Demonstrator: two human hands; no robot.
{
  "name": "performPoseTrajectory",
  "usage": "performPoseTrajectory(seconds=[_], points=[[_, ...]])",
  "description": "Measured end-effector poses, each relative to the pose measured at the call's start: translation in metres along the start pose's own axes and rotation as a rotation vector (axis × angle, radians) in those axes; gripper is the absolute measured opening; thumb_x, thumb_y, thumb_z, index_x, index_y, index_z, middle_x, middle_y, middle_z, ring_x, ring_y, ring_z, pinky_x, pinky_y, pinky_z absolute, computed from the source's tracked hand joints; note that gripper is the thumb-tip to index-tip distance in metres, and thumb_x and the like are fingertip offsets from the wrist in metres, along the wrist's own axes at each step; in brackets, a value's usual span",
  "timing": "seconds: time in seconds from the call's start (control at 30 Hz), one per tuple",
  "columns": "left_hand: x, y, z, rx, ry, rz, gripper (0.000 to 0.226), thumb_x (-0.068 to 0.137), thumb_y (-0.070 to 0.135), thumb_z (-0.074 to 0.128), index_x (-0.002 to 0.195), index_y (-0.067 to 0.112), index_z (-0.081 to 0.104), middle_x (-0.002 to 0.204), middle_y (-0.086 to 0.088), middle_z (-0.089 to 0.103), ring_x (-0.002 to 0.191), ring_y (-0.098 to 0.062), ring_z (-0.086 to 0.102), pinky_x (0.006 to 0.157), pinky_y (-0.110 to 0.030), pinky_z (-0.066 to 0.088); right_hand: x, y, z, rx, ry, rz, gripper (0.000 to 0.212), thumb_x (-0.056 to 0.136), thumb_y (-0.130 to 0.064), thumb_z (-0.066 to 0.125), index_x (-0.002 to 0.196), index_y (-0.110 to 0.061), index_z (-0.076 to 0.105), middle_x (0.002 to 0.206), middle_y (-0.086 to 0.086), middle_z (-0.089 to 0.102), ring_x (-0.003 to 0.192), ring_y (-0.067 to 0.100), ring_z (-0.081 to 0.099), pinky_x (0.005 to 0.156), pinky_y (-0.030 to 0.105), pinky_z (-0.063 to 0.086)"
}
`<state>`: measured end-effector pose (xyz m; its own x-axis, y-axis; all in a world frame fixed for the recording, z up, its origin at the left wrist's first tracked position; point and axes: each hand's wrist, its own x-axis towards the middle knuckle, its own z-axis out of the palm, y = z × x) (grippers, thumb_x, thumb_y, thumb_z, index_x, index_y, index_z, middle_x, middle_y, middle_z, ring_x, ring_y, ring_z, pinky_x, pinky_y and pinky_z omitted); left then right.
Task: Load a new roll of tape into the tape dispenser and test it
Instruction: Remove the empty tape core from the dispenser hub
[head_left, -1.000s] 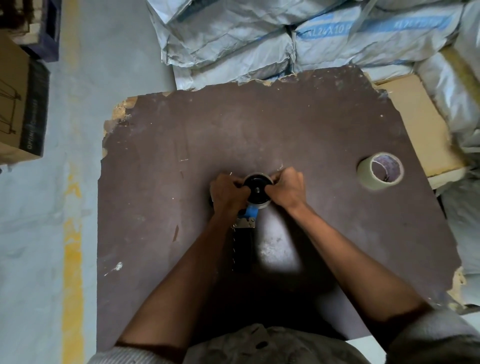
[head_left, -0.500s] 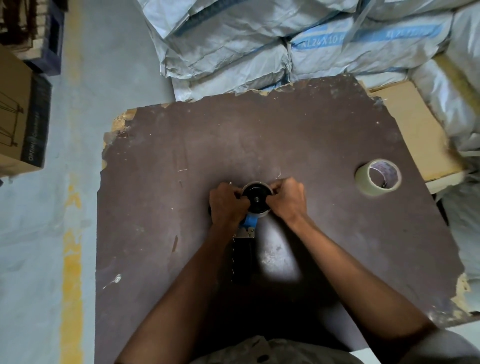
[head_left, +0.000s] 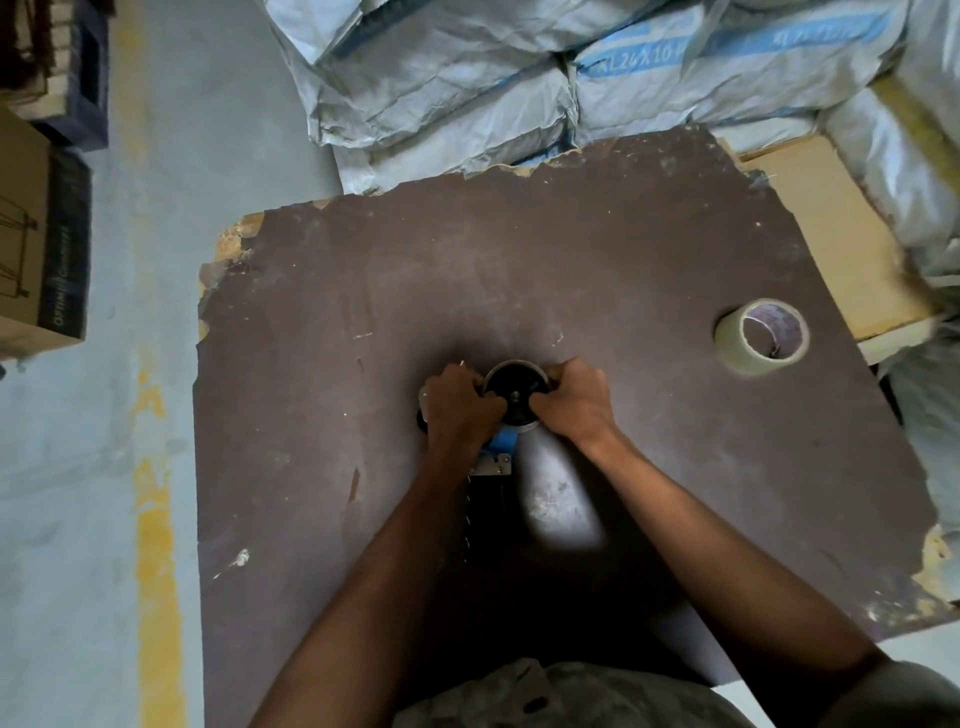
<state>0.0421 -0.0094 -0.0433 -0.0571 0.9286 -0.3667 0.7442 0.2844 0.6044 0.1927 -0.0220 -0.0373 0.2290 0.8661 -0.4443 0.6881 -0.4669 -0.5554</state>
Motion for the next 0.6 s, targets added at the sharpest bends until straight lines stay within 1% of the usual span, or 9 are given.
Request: performPoseTrajectory(seconds=[0.07,0.1,0.17,0.2,0.27,0.33,0.4,0.53,0.6], points=[[-0.001,-0.001,0.001,-0.015,0.026,-0.007,0.037,0.053,0.033,0.052,0.063,0.006,0.075,0.057,-0.012,0.069,0.052,-0.023,0.065,0.054,-0.04,0.058,0.002,0.001,-0.001,-0.02,0.012,0.0,0.007,0.076,-0.016,0.069,0.075,-0.016,0.076,0.05,-0.006,0.05,0.068,0.017,0.061,0.06,0.022,0.038],[-0.001,-0.002,0.002,-0.027,0.032,-0.01,0.036,0.053,0.033,0.053,0.063,0.006,0.075,0.056,-0.012,0.069,0.051,-0.024,0.066,0.053,-0.041,0.058,0.004,0.002,-0.001,-0.031,0.015,-0.002,0.01,0.075,-0.017,0.069,0.078,-0.013,0.078,0.048,-0.007,0.049,0.068,0.016,0.063,0.057,0.021,0.038],[-0.001,-0.003,0.003,-0.046,0.049,-0.024,0.036,0.052,0.032,0.053,0.06,0.005,0.074,0.054,-0.013,0.068,0.05,-0.026,0.066,0.053,-0.041,0.058,0.006,0.001,-0.002,-0.029,0.016,-0.004,0.014,0.075,-0.017,0.068,0.08,-0.011,0.08,0.046,-0.002,0.048,0.068,0.015,0.066,0.047,0.014,0.035],[-0.002,0.0,0.001,-0.05,0.062,-0.03,0.035,0.051,0.032,0.053,0.059,0.005,0.074,0.053,-0.013,0.067,0.05,-0.027,0.066,0.053,-0.041,0.058,0.007,0.0,-0.003,-0.027,0.015,-0.007,0.015,0.074,-0.016,0.068,0.08,-0.009,0.08,0.047,0.001,0.049,0.067,0.016,0.068,0.045,0.012,0.035],[-0.004,0.004,-0.001,-0.052,0.08,-0.053,0.037,0.05,0.032,0.054,0.061,0.003,0.075,0.055,-0.015,0.067,0.054,-0.03,0.066,0.054,-0.04,0.057,0.008,-0.001,-0.003,-0.031,0.017,-0.007,0.015,0.073,-0.016,0.068,0.076,-0.006,0.079,0.05,0.005,0.05,0.066,0.018,0.069,0.05,0.021,0.041],[-0.008,0.01,-0.003,-0.05,0.087,-0.08,0.041,0.049,0.032,0.053,0.065,0.002,0.076,0.057,-0.018,0.067,0.057,-0.031,0.066,0.054,-0.039,0.056,0.007,-0.003,-0.003,-0.045,0.026,-0.01,0.015,0.071,-0.015,0.069,0.07,0.0,0.074,0.051,0.006,0.046,0.058,0.019,0.059,0.053,0.029,0.042],[-0.01,0.013,-0.003,-0.054,0.095,-0.099,0.044,0.049,0.033,0.053,0.067,0.001,0.076,0.059,-0.018,0.067,0.059,-0.031,0.066,0.055,-0.04,0.056,0.006,-0.004,-0.004,-0.041,0.037,-0.017,0.017,0.07,-0.013,0.069,0.064,0.003,0.069,0.05,0.005,0.044,0.054,0.018,0.052,0.052,0.032,0.042],[-0.009,0.011,0.002,-0.034,0.118,-0.107,0.046,0.048,0.04,0.053,0.064,0.003,0.074,0.06,-0.016,0.067,0.063,-0.034,0.067,0.056,-0.041,0.055,0.007,-0.004,-0.004,-0.018,0.054,-0.027,0.025,0.069,-0.01,0.068,0.05,-0.004,0.054,0.044,0.0,0.035,0.052,0.016,0.048,0.045,0.026,0.033],[-0.01,0.01,0.001,-0.025,0.102,-0.126,0.043,0.047,0.039,0.054,0.065,0.005,0.073,0.059,-0.014,0.066,0.062,-0.033,0.067,0.055,-0.041,0.056,0.007,-0.003,-0.003,-0.015,0.059,-0.02,0.019,0.067,-0.009,0.067,0.053,0.0,0.059,0.046,0.001,0.037,0.051,0.015,0.048,0.046,0.025,0.035]])
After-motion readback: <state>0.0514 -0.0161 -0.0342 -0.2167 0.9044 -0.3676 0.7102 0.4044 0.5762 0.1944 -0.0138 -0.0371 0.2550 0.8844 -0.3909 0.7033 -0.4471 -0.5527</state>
